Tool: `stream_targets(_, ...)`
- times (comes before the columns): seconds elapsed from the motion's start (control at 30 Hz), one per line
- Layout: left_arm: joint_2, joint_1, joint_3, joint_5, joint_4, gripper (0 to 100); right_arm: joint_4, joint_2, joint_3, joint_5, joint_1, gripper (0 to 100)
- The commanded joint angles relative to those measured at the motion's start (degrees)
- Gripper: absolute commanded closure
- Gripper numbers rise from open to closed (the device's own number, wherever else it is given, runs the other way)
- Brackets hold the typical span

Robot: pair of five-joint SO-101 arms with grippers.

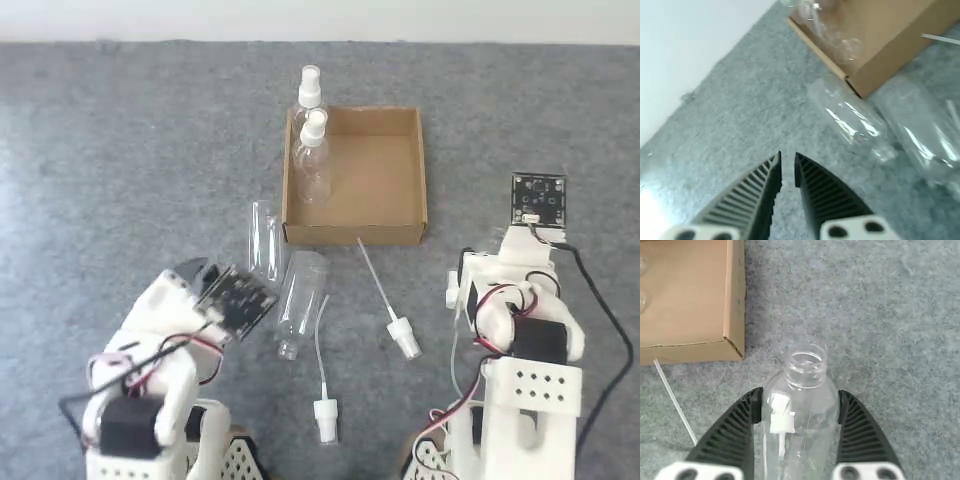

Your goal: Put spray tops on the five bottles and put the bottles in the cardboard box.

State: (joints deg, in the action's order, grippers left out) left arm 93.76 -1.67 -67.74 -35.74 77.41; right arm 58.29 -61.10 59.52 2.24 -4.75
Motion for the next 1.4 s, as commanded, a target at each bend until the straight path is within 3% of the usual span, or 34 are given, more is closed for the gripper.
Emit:
stream_targets(0.0,-15.65,5.8,9.8,-0.7,2.37,96,-1.45,-1.19,-0.88,-0.7,-1.19,95.3)
stream_targets(0.27,-35.43,17.76,19.65,-1.23,4.04,95,-2.59,-1.19,-1.14,-0.7,-8.75,95.3)
stream_targets(0.53,-49.58,22.59,22.81,-13.19,4.22,95,-3.38,-1.19,-1.05,-0.7,-9.36,95.4)
stream_targets(0.8,-57.23,22.86,23.08,-25.67,7.65,80,-3.47,-1.1,-0.97,-0.35,-16.75,95.4)
stream_targets(1.0,-61.1,24.7,23.08,-35.78,9.85,80,-3.38,-1.1,-1.05,-0.18,-21.05,95.4)
stream_targets(1.37,-67.69,40.18,22.9,-36.66,10.29,80,-3.38,-1.01,-1.14,-0.18,-25.89,95.4)
